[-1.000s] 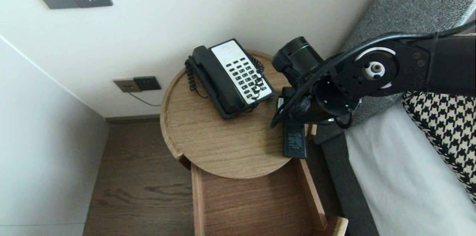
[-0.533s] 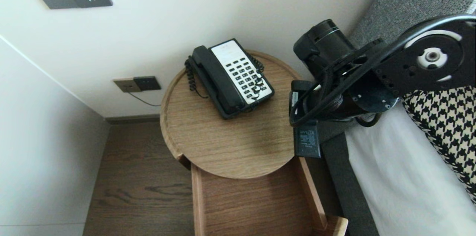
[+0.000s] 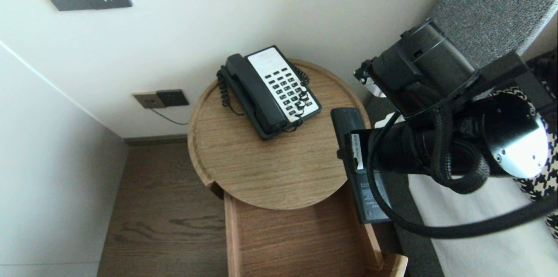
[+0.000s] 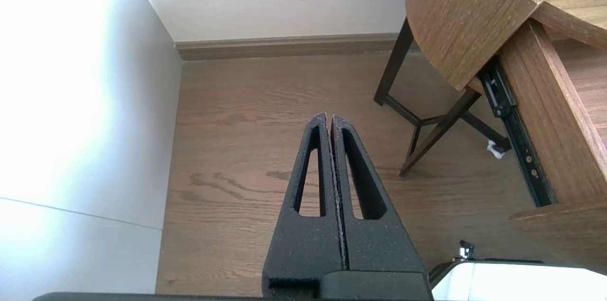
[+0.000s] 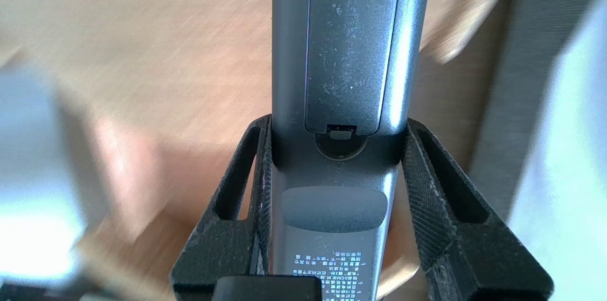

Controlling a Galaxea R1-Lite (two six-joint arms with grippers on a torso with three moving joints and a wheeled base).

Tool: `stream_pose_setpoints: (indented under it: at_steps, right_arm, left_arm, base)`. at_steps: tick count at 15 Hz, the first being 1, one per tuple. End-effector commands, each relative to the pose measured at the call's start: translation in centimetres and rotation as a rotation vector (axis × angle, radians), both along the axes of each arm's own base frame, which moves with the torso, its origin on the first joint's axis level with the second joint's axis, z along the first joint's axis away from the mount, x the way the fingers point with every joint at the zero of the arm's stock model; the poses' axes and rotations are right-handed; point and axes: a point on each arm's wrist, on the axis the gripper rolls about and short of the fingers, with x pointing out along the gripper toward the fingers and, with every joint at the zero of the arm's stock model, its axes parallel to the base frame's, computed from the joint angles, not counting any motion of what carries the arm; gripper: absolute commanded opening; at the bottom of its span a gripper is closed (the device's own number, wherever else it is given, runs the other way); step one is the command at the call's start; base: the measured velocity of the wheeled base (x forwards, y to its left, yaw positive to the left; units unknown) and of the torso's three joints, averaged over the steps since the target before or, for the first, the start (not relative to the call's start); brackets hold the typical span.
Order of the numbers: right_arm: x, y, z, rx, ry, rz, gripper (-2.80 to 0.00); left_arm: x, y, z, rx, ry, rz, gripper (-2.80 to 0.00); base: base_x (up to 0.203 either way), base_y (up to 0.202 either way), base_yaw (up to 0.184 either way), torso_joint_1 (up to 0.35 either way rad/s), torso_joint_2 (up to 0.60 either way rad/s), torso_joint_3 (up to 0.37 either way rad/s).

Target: Put the remote controls on the table in the drawer one by one

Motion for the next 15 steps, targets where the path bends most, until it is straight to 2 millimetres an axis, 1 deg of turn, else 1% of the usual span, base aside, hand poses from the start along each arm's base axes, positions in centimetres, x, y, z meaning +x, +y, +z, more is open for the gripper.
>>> stream_pose_setpoints:
  at_steps: [1,3,4,6,8,11,15]
  right_arm:
    - [-2.3,-0.6,0.8,0.039,0.006,0.078,-2.8]
    - [-3.8,-1.4,1.0,0.067,0.023,0.135,-2.8]
    - [-4.7,-1.8,0.8,0.073,0.044,0.174,-2.8]
    - [-6.0,-1.8,0.3,0.071,0.067,0.239,-2.8]
    - [-7.0,-1.3,0.1,0.057,0.073,0.296,-2.8]
    - [-8.5,-1.3,-0.6,-0.029,0.056,0.418,-2.8]
    - [-9.5,-1.9,-2.3,-0.191,0.033,0.562,-2.8]
  left_arm:
    - [0.0,0.0,0.0,0.0,0.0,0.001,-2.8]
    - [0.0,0.0,0.0,0.0,0.0,-0.001,-2.8]
    - [0.0,0.0,0.0,0.0,0.0,0.001,-2.8]
    - [0.0,0.0,0.0,0.0,0.0,0.001,-2.8]
    - [0.0,0.0,0.0,0.0,0.0,0.001,-2.8]
    - [0.0,0.0,0.0,0.0,0.001,0.001,-2.8]
    - [0.0,0.0,0.0,0.0,0.0,0.001,-2.8]
  base:
    - [0.0,0.0,0.0,0.0,0.0,0.0]
    - [0.0,0.0,0.0,0.0,0.0,0.0]
    - [0.0,0.0,0.0,0.0,0.0,0.0]
    - [0.0,0.0,0.0,0.0,0.0,0.0]
    - [0.0,0.0,0.0,0.0,0.0,0.0]
    - [0.0,0.0,0.0,0.0,0.0,0.0]
    - [0.0,0.0,0.0,0.0,0.0,0.0]
